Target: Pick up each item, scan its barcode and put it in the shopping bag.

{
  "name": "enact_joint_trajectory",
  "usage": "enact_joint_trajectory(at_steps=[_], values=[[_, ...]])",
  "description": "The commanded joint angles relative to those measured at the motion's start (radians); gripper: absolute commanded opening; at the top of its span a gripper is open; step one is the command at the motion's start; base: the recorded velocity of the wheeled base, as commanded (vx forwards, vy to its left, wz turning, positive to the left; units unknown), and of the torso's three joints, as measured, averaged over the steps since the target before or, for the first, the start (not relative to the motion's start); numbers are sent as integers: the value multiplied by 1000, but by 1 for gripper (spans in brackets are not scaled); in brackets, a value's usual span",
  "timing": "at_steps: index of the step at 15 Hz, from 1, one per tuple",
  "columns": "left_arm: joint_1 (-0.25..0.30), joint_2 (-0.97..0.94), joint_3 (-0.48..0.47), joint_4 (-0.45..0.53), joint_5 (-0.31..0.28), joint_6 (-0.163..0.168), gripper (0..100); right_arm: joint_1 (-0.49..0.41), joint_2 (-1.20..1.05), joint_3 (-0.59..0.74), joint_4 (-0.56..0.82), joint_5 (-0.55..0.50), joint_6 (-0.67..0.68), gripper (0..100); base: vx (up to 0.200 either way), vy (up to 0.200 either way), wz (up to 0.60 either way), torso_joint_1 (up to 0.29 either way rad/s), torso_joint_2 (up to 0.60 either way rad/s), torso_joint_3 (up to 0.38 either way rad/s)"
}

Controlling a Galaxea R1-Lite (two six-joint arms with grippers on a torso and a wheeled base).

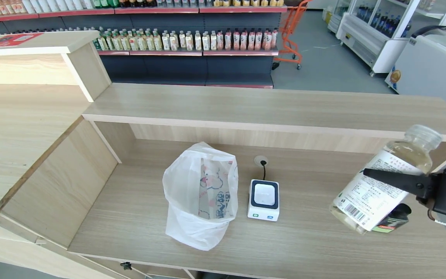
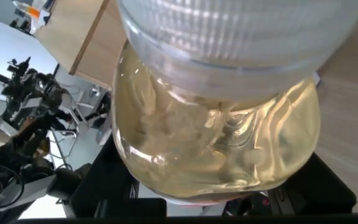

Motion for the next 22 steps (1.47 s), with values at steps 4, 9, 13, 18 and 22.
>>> enact_joint_trajectory(at_steps=[4,9,13,18,22], values=[[1,0,0,0,1,-2,100,23,84,-100,67,-23,0,0,0,50,0,-3,1,1],[1,0,0,0,1,-2,100,165,345,-247,63,-80,-281,0,0,0,0,0,0,0],[1,0,0,0,1,-2,100,233,558,-264,-40,-149,-463,0,0,0,0,0,0,0],[1,0,0,0,1,-2,100,369,854,-313,-281,-149,-654,0,0,0,0,0,0,0],[1,0,0,0,1,-2,100,500,1040,-563,-341,-226,-660,0,0,0,0,0,0,0]])
